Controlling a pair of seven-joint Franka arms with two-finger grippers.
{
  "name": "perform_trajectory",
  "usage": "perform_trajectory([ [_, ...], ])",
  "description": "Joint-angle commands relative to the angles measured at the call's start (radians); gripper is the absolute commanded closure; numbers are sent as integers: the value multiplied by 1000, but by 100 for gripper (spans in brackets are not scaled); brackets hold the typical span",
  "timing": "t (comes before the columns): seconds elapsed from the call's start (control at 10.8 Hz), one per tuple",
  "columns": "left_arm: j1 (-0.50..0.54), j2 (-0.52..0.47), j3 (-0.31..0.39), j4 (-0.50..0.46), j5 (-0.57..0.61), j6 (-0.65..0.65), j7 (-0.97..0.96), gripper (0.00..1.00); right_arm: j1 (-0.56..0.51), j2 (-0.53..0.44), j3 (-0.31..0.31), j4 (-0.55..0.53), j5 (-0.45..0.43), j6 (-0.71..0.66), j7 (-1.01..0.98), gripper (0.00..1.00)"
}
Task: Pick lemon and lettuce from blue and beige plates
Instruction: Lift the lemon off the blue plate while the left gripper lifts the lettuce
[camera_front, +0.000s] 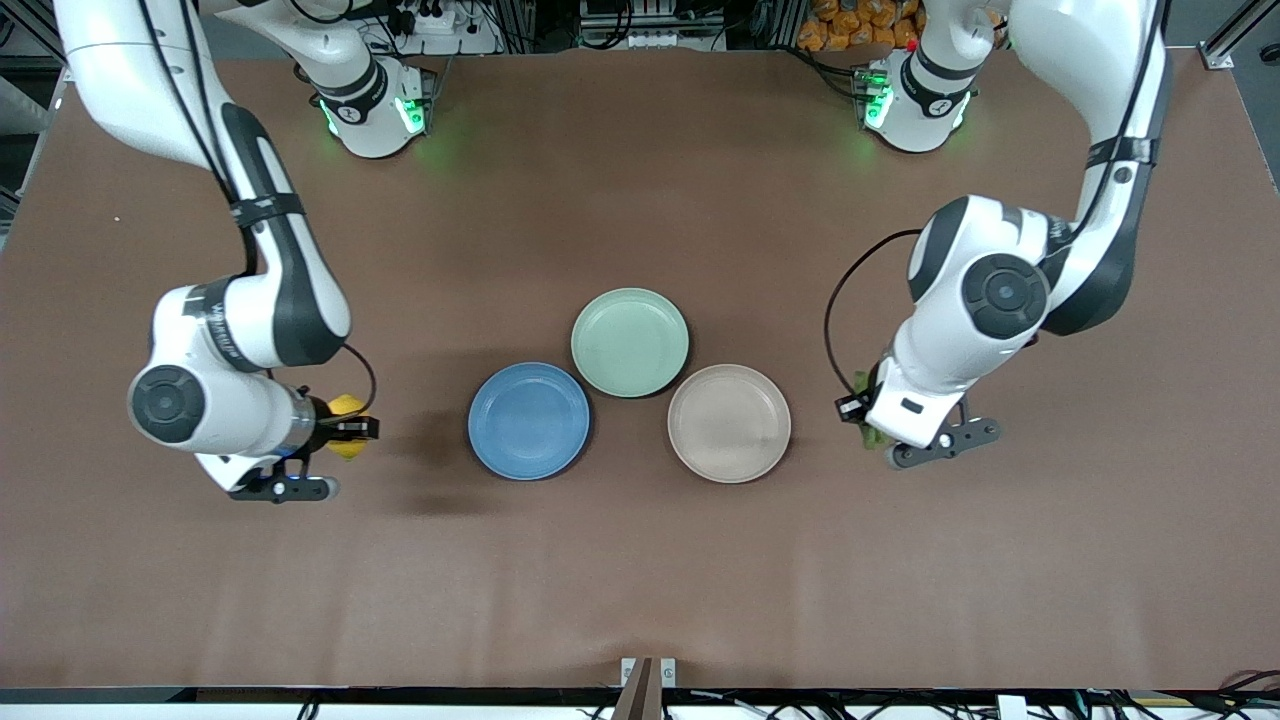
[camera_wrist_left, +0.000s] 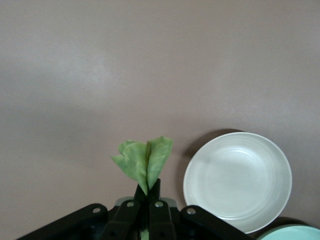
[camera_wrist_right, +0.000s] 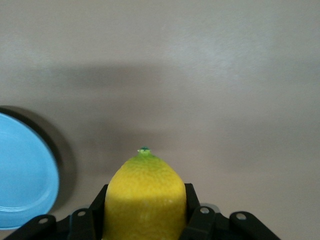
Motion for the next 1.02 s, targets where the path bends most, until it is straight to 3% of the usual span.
perform_trajectory([
  [0.0, 42, -56, -12, -54, 18, 1, 63, 100, -9, -63, -27, -68, -15, 1, -83, 63],
  [0.37, 137, -58, -11, -51, 20, -5, 222, 100, -53, -166, -58, -327, -15, 195, -196, 62],
  [0.93, 168, -66, -11, -51, 20, -22, 273, 100, -76, -177, -106, -557, -12, 496, -316, 60],
])
